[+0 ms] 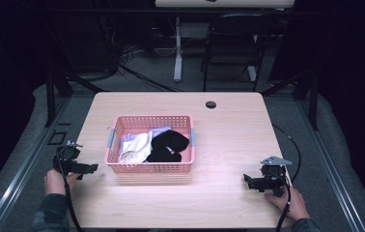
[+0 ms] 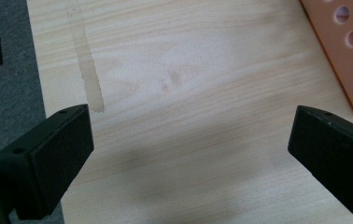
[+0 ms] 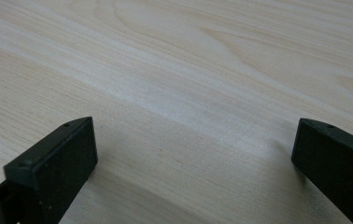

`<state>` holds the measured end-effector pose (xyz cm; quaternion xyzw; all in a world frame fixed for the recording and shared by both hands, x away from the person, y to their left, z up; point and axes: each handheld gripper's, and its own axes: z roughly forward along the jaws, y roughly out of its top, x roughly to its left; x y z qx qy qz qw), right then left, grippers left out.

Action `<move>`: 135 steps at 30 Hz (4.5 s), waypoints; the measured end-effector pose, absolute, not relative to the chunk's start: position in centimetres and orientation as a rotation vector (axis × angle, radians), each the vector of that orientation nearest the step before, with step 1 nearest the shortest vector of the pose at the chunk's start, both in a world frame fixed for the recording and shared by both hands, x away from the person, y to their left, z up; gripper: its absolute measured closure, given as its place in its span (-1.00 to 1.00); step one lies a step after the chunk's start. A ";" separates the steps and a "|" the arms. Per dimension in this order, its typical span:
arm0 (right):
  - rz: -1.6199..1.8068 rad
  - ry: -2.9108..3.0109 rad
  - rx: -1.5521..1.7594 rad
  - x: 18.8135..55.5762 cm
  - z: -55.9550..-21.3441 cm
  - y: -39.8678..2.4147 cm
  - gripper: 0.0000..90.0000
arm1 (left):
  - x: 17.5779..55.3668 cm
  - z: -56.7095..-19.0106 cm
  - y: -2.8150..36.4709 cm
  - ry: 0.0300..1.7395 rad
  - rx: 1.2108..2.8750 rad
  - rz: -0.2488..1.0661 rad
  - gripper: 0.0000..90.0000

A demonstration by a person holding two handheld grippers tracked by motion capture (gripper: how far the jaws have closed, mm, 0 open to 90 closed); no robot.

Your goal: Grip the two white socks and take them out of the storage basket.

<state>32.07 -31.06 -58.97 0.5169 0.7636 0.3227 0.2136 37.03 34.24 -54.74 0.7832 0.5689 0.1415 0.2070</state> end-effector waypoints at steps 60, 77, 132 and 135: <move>0.895 2.119 1.435 32.1 -59.0 -31.1 -1.00 | 39.4 -46.4 27.5 1.279 2.189 0.422 -1.00; 0.895 2.119 1.435 32.1 -59.0 -31.1 -1.00 | 42.1 -46.1 24.5 1.220 2.262 0.370 -0.93; 0.896 2.120 1.434 32.1 -59.0 -31.1 -1.00 | 46.3 -51.5 20.5 1.309 2.497 0.074 0.08; 0.896 2.120 1.433 32.1 -59.0 -31.1 -1.00 | 46.4 -51.7 20.3 1.304 2.516 0.053 0.29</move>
